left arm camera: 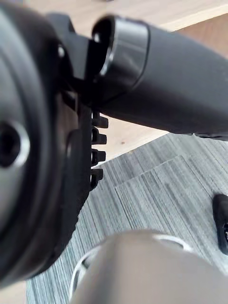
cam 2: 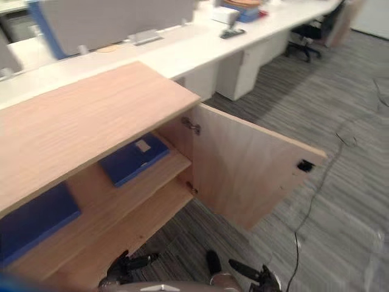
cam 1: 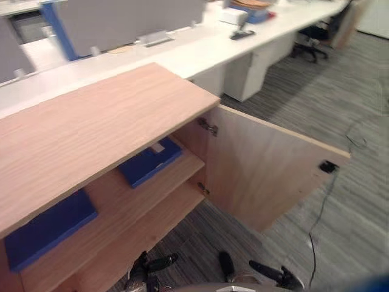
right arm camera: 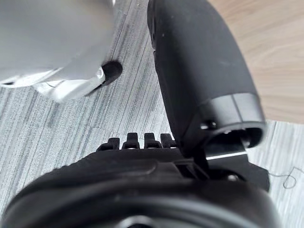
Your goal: Walk over to the cabinet, pick up the folder, carry it to the office cabinet, place the folder inside the office cabinet, then close the office cabinet door
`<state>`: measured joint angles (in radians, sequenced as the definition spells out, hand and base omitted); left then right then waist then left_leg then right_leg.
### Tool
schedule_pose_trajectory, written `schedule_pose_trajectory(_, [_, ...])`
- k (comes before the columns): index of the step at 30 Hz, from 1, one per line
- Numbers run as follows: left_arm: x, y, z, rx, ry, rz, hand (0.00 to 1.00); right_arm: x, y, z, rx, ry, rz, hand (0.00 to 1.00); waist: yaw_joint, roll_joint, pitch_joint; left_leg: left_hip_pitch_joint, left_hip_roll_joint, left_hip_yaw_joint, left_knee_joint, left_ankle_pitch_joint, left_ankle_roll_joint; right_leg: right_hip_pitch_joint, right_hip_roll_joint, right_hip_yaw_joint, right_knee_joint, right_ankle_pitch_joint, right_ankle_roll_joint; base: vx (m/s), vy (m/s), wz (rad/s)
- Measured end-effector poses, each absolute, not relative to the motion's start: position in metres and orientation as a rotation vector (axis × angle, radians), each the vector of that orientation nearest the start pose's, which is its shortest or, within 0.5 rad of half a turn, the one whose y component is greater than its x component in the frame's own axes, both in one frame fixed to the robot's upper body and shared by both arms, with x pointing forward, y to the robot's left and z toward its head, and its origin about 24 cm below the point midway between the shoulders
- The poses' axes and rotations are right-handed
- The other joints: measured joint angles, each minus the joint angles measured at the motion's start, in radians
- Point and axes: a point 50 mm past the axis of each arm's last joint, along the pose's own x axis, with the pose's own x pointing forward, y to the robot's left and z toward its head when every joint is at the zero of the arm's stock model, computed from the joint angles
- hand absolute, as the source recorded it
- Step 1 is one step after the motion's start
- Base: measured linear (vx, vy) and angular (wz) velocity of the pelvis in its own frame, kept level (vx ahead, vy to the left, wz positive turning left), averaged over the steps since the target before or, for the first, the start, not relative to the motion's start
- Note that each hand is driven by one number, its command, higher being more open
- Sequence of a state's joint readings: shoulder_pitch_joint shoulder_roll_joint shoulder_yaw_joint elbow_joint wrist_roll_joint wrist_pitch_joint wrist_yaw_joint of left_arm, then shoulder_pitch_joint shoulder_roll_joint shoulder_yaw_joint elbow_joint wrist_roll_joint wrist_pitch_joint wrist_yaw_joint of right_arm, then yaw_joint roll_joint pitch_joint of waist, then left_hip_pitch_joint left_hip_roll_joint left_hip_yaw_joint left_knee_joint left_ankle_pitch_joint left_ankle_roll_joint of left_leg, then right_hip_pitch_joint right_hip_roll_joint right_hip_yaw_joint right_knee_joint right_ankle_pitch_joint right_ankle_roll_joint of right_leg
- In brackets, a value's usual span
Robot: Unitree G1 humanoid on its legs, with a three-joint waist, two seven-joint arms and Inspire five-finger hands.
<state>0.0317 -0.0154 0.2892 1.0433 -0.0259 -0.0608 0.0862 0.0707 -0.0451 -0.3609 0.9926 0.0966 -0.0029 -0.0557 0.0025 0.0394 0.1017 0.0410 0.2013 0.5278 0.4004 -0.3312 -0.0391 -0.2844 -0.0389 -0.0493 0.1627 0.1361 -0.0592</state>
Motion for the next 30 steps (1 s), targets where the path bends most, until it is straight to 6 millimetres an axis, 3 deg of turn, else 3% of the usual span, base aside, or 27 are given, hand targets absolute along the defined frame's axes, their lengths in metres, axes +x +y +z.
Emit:
schedule_pose_trajectory(1, [0.115,0.183,-0.157,-0.138,1.007,0.359,1.0,0.105,-0.218,-0.153,0.213,1.011,-0.485,1.0,-0.003,0.003,0.006,0.011,0.004,0.018,0.004,0.0,-0.001,-0.021,-0.038,-0.102,0.072,-0.042,-0.032,0.01,0.048,-0.89])
schedule_pose_trajectory(2, [0.113,0.18,-0.158,-0.136,1.017,0.351,1.0,0.109,-0.217,-0.151,0.218,0.985,-0.486,1.0,-0.01,0.006,0.017,0.042,0.01,0.043,0.005,0.0,-0.003,-0.02,-0.114,-0.252,0.207,-0.112,-0.051,0.02,-0.005,-0.54])
schedule_pose_trajectory(3, [0.112,0.18,-0.158,-0.131,1.019,0.349,1.0,0.108,-0.215,-0.15,0.2,0.976,-0.48,1.0,-0.012,0.002,0.019,0.075,0.013,0.051,0.005,-0.001,-0.014,-0.006,-0.141,-0.299,0.275,-0.172,-0.021,0.05,-0.056,-0.42])
schedule_pose_trajectory(5, [0.113,0.182,-0.158,-0.121,1.02,0.358,1.0,0.106,-0.214,-0.15,0.198,0.968,-0.486,1.0,-0.01,-0.014,0.023,0.105,0.005,0.042,-0.018,-0.007,-0.029,0.007,-0.112,-0.29,0.273,-0.174,0.01,0.07,-0.118,-0.45])
schedule_pose_trajectory(6, [0.112,0.182,-0.158,-0.12,1.019,0.359,1.0,0.112,-0.211,-0.149,0.202,0.954,-0.48,1.0,-0.004,-0.018,0.018,0.117,-0.025,0.016,-0.092,-0.004,-0.019,0.012,-0.069,-0.264,0.201,-0.146,0.019,0.04,-0.098,-0.79])
schedule_pose_trajectory(7, [0.107,0.182,-0.159,-0.122,1.031,0.363,1.0,0.118,-0.209,-0.147,0.204,0.942,-0.478,1.0,0.006,-0.002,0.009,0.117,-0.025,-0.005,-0.136,0.009,-0.007,0.017,-0.052,-0.263,0.17,-0.143,0.036,-0.01,-0.086,-0.95])
schedule_pose_trajectory(8, [0.105,0.178,-0.16,-0.128,1.038,0.359,1.0,0.119,-0.209,-0.146,0.21,0.93,-0.49,1.0,0.005,0.013,-0.002,0.114,-0.017,0.016,-0.175,0.047,-0.014,-0.026,-0.072,-0.303,0.258,-0.227,0.032,0.0,-0.096,-0.33])
schedule_pose_trajectory(9, [0.109,0.184,-0.158,-0.086,1.028,0.342,1.0,0.116,-0.211,-0.145,0.2,0.924,-0.508,1.0,-0.029,-0.054,0.002,0.127,-0.067,0.0,-0.215,0.083,-0.03,-0.043,-0.174,-0.231,0.427,-0.295,0.047,0.04,-0.127,-0.09])
schedule_pose_trajectory(10, [0.109,0.19,-0.158,-0.065,1.025,0.343,1.0,0.115,-0.213,-0.145,0.194,0.93,-0.514,1.0,-0.029,-0.064,0.0,0.139,-0.084,-0.001,-0.23,0.098,-0.051,-0.036,-0.17,-0.2,0.399,-0.319,0.08,0.09,-0.14,-0.07])
schedule_pose_trajectory(11, [0.105,0.188,-0.159,-0.064,1.042,0.345,1.0,0.116,-0.22,-0.144,0.17,0.927,-0.524,1.0,-0.019,-0.043,-0.006,0.14,-0.072,-0.009,-0.247,0.109,-0.058,-0.028,-0.13,-0.188,0.355,-0.298,0.073,0.12,-0.137,-0.61])
schedule_pose_trajectory(12, [0.098,0.184,-0.162,-0.069,1.069,0.342,1.0,0.121,-0.228,-0.139,0.143,0.898,-0.536,1.0,-0.014,-0.014,-0.025,0.123,-0.056,-0.042,-0.274,0.124,-0.041,-0.024,-0.075,-0.184,0.28,-0.258,0.056,0.11,-0.115,-0.69])
schedule_pose_trajectory(13, [0.098,0.184,-0.163,-0.064,1.076,0.335,1.0,0.127,-0.232,-0.134,0.131,0.867,-0.543,1.0,-0.018,-0.006,-0.028,0.117,-0.048,-0.058,-0.282,0.139,-0.049,-0.024,-0.056,-0.184,0.256,-0.243,0.046,0.11,-0.106,-0.47])
schedule_pose_trajectory(17, [0.101,0.183,-0.162,-0.019,1.072,0.279,1.0,0.144,-0.258,-0.116,0.017,0.775,-0.556,1.0,-0.034,-0.011,-0.025,0.127,-0.028,-0.098,-0.294,0.188,-0.058,0.044,-0.025,-0.204,0.153,-0.202,0.035,0.04,-0.044,0.05])
schedule_pose_trajectory(20, [0.101,0.18,-0.162,0.001,1.07,0.248,1.0,0.171,-0.275,-0.09,-0.071,0.649,-0.552,1.0,-0.034,-0.005,-0.03,0.118,-0.029,-0.132,-0.304,0.215,-0.068,0.087,-0.01,-0.207,0.041,-0.137,0.038,-0.01,0.04,0.01])
schedule_pose_trajectory(22, [0.098,0.184,-0.162,0.013,1.077,0.253,1.0,0.197,-0.279,-0.069,-0.101,0.542,-0.539,1.0,-0.034,-0.005,-0.03,0.113,-0.029,-0.134,-0.318,0.224,-0.073,0.114,0.003,-0.21,-0.042,-0.085,0.036,-0.04,0.039,0.0])
schedule_pose_trajectory(30, [0.091,0.198,-0.162,0.044,1.084,0.262,1.0,0.265,-0.287,-0.005,-0.205,0.282,-0.475,1.0,-0.009,-0.006,-0.03,0.115,-0.045,-0.187,-0.36,0.223,-0.075,0.199,0.02,-0.225,-0.25,0.045,0.042,-0.12,0.023,0.09])
